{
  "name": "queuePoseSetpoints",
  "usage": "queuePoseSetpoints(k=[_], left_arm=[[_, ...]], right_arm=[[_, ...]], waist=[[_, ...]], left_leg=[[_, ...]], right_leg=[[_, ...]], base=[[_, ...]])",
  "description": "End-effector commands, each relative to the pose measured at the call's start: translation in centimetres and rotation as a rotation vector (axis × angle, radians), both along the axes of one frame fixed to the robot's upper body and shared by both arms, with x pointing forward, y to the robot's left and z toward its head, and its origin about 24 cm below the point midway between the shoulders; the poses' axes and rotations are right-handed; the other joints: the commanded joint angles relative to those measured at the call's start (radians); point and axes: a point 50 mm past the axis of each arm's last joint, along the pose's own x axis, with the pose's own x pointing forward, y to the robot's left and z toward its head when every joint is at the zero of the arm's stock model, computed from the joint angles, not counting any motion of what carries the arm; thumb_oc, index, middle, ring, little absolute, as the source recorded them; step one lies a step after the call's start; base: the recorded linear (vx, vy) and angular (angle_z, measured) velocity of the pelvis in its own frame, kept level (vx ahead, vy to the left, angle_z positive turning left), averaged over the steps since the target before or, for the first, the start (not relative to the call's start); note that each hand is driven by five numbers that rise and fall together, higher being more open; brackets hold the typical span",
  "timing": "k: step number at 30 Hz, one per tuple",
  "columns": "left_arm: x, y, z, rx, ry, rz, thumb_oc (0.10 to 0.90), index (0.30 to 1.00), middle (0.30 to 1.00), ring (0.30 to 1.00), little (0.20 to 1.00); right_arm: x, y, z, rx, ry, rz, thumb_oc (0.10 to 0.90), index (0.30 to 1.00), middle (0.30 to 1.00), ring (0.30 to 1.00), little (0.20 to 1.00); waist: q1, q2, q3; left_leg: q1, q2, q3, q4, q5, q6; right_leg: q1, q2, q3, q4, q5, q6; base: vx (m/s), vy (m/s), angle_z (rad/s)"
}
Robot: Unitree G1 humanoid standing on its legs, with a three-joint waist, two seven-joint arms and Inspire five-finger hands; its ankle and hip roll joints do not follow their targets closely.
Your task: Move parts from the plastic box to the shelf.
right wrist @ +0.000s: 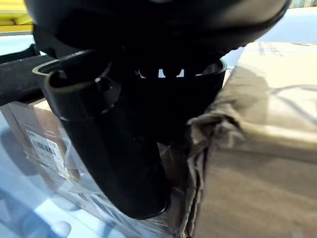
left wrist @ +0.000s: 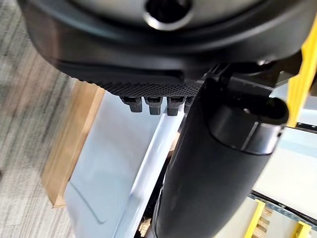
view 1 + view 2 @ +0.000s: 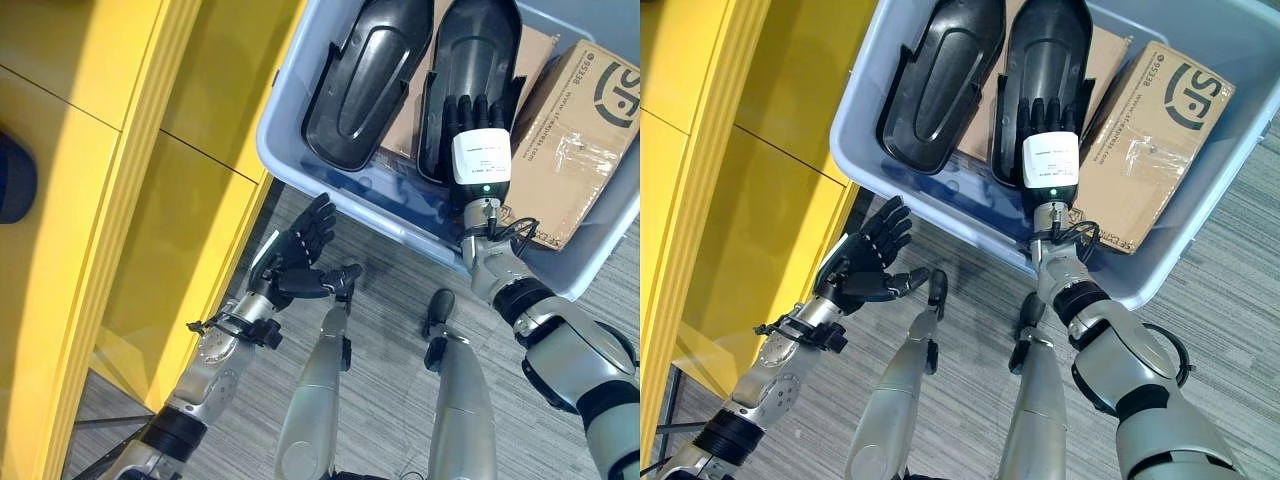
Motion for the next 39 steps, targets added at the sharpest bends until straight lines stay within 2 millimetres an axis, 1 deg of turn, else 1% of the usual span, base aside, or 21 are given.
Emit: queuePoseSetpoints(k=[1,6,9,11,14,15,16,17,19,20,22,23,25,26,28,30,31,32,34,36,39], left_arm=[[-0.4,-1.5,2.9,-0.009,-0.188,-0.081,0.9,1.0,1.0,1.0,1.0],[-0.5,-2.0,2.9,-0.014,-0.183,-0.085,0.9,1.0,1.0,1.0,1.0],[-0.6,-2.2,2.9,-0.018,-0.182,-0.092,0.9,1.0,1.0,1.0,1.0],[-0.7,-2.1,2.9,-0.031,-0.175,-0.092,0.9,1.0,1.0,1.0,1.0],[-0.8,-2.1,3.1,-0.048,-0.183,-0.097,0.9,1.0,1.0,1.0,1.0],[-0.7,-2.1,3.7,-0.062,-0.205,-0.102,0.9,1.0,1.0,1.0,1.0],[-0.9,-2.2,3.9,-0.065,-0.207,-0.105,0.9,1.0,1.0,1.0,1.0],[-1.0,-2.2,3.9,-0.066,-0.206,-0.105,0.9,1.0,1.0,1.0,1.0],[-1.1,-2.1,3.8,-0.083,-0.191,-0.095,0.9,1.0,1.0,1.0,1.0],[-1.2,-1.9,3.7,-0.131,-0.169,-0.099,0.9,1.0,1.0,1.0,1.0],[-1.3,-1.9,3.9,-0.149,-0.182,-0.094,0.9,1.0,1.0,1.0,1.0],[-1.6,-1.9,4.2,-0.156,-0.192,-0.097,0.9,1.0,1.0,1.0,1.0],[-1.7,-1.8,4.2,-0.153,-0.19,-0.092,0.9,1.0,1.0,1.0,1.0],[-1.6,-1.5,4.2,-0.154,-0.183,-0.084,0.9,1.0,1.0,1.0,1.0],[-1.7,-1.3,4.1,-0.156,-0.178,-0.075,0.9,1.0,1.0,1.0,1.0],[-1.7,-1.2,4.3,-0.173,-0.179,-0.07,0.9,1.0,1.0,1.0,1.0],[-1.7,-1.2,4.4,-0.174,-0.181,-0.07,0.9,1.0,1.0,1.0,1.0],[-1.7,-1.2,4.4,-0.174,-0.18,-0.07,0.9,1.0,1.0,1.0,1.0],[-1.7,-1.2,4.5,-0.179,-0.173,-0.067,0.9,1.0,1.0,1.0,1.0],[-1.8,-1.2,4.3,-0.183,-0.162,-0.065,0.9,1.0,1.0,1.0,1.0],[-2.0,-1.1,3.9,-0.18,-0.139,-0.065,0.9,1.0,1.0,1.0,1.0]], right_arm=[[-0.1,-3.3,-1.9,0.078,0.141,-0.167,0.4,0.3,0.3,0.3,0.3],[-0.3,-3.8,-2.3,0.137,0.114,-0.175,0.4,0.3,0.3,0.3,0.3],[-0.4,-3.7,-2.0,0.209,0.045,-0.148,0.4,0.3,0.3,0.3,0.3],[-0.4,-3.4,-1.7,0.271,0.0,-0.103,0.4,0.3,0.3,0.3,0.3],[-0.4,-2.9,-1.6,0.318,-0.044,-0.055,0.4,0.3,0.3,0.3,0.3],[-0.4,-2.0,-0.9,0.346,-0.097,0.016,0.4,0.3,0.3,0.3,0.3],[-0.6,-1.4,-0.9,0.361,-0.138,0.068,0.4,0.3,0.3,0.3,0.3],[-0.7,-1.3,-0.9,0.364,-0.142,0.074,0.4,0.3,0.3,0.3,0.3],[-1.1,-0.5,-0.9,0.405,-0.169,0.139,0.4,0.3,0.3,0.3,0.3],[-1.4,0.1,-0.9,0.416,-0.194,0.191,0.4,0.3,0.3,0.3,0.3],[-1.8,0.7,-0.9,0.421,-0.222,0.222,0.4,0.3,0.3,0.3,0.3],[-2.3,0.9,-0.4,0.43,-0.279,0.253,0.4,0.3,0.3,0.3,0.3],[-2.5,0.8,-0.3,0.44,-0.298,0.262,0.4,0.3,0.3,0.3,0.3],[-2.9,0.7,0.2,0.447,-0.347,0.286,0.4,0.3,0.3,0.3,0.3],[-3.3,0.9,0.9,0.45,-0.396,0.312,0.4,0.3,0.3,0.3,0.3],[-4.0,1.0,2.4,0.425,-0.479,0.358,0.4,0.3,0.3,0.3,0.3],[-4.2,0.9,3.0,0.42,-0.505,0.368,0.4,0.3,0.3,0.3,0.3],[-4.2,0.9,2.9,0.42,-0.504,0.367,0.4,0.3,0.3,0.3,0.3],[-4.8,0.3,4.3,0.409,-0.561,0.388,0.4,0.3,0.3,0.3,0.3],[-5.4,0.0,4.9,0.394,-0.576,0.402,0.4,0.3,0.3,0.3,0.3],[-5.9,-0.4,5.1,0.375,-0.575,0.406,0.4,0.3,0.3,0.3,0.3]], waist=[[0.026,0.097,-0.004],[0.027,0.103,-0.004],[0.026,0.103,-0.004],[0.023,0.101,-0.004],[0.018,0.098,-0.004],[0.019,0.101,-0.004],[0.011,0.094,-0.004],[0.01,0.093,-0.004],[-0.002,0.082,-0.004],[-0.013,0.07,-0.004],[-0.024,0.063,-0.004],[-0.038,0.051,-0.004],[-0.045,0.044,-0.004],[-0.057,0.031,-0.004],[-0.068,0.017,-0.004],[-0.083,-0.003,-0.004],[-0.086,-0.007,-0.004],[-0.085,-0.007,-0.004],[-0.104,-0.026,-0.004],[-0.113,-0.038,-0.03],[-0.12,-0.051,-0.069]], left_leg=[[-0.053,-0.078,0.029,0.036,-0.042,0.071],[-0.061,-0.078,0.032,0.047,-0.046,0.075],[-0.055,-0.076,0.033,0.041,-0.044,0.074],[-0.047,-0.073,0.031,0.035,-0.042,0.072],[-0.033,-0.069,0.032,0.024,-0.041,0.071],[-0.037,-0.049,0.035,0.006,-0.014,0.076],[-0.016,-0.044,0.034,-0.004,-0.015,0.074],[-0.013,-0.043,0.033,-0.005,-0.015,0.074],[0.017,-0.034,0.042,-0.019,-0.017,0.072],[0.047,-0.025,0.048,-0.033,-0.02,0.07],[0.074,-0.018,0.055,-0.047,-0.021,0.069],[0.112,-0.008,0.06,-0.066,-0.02,0.069],[0.137,-0.004,0.06,-0.075,-0.022,0.068],[0.182,0.007,0.062,-0.094,-0.025,0.066],[0.229,0.018,0.065,-0.11,-0.029,0.064],[0.294,0.029,0.067,-0.128,-0.038,0.061],[0.312,0.036,0.068,-0.132,-0.039,0.059],[0.315,0.037,0.069,-0.134,-0.039,0.058],[0.391,0.05,0.08,-0.151,-0.05,0.054],[0.432,0.058,0.086,-0.172,-0.054,0.049],[0.475,0.067,0.093,-0.197,-0.056,0.044]], right_leg=[[0.125,0.036,0.064,-0.041,-0.095,-0.004],[0.119,0.034,0.064,-0.033,-0.097,-0.005],[0.127,0.033,0.064,-0.041,-0.094,-0.004],[0.138,0.034,0.066,-0.051,-0.091,-0.004],[0.15,0.034,0.068,-0.062,-0.089,-0.003],[0.152,0.045,0.066,-0.09,-0.056,-0.006],[0.176,0.04,0.071,-0.105,-0.052,-0.002],[0.179,0.039,0.072,-0.108,-0.052,-0.002],[0.211,0.036,0.078,-0.131,-0.046,0.003],[0.24,0.032,0.078,-0.156,-0.038,0.006],[0.259,0.034,0.083,-0.169,-0.035,0.007],[0.293,0.034,0.088,-0.195,-0.026,0.009],[0.313,0.034,0.09,-0.208,-0.021,0.011],[0.348,0.038,0.093,-0.23,-0.013,0.013],[0.385,0.043,0.095,-0.253,-0.004,0.017],[0.44,0.048,0.097,-0.284,0.007,0.022],[0.455,0.054,0.098,-0.297,0.016,0.022],[0.459,0.054,0.098,-0.3,0.017,0.022],[0.527,0.059,0.102,-0.332,0.026,0.025],[0.564,0.06,0.106,-0.361,0.034,0.028],[0.605,0.059,0.108,-0.398,0.044,0.031]], base=[[0.01,-0.013,0.04],[0.0,-0.002,0.02],[0.0,0.0,0.0],[0.0,0.0,0.0],[-0.02,0.021,-0.01],[-0.07,0.084,-0.03],[-0.07,0.082,-0.06],[0.0,0.049,-0.14],[0.0,0.059,-0.15],[0.0,0.064,-0.09],[0.01,0.079,-0.16],[0.01,0.081,-0.21],[0.02,0.04,-0.17],[0.02,0.028,-0.09],[0.03,0.026,-0.06],[0.05,0.014,-0.13],[0.02,0.007,-0.18],[0.04,0.011,-0.19],[0.08,0.029,-0.17],[0.11,0.032,-0.12],[0.13,0.029,-0.05]])
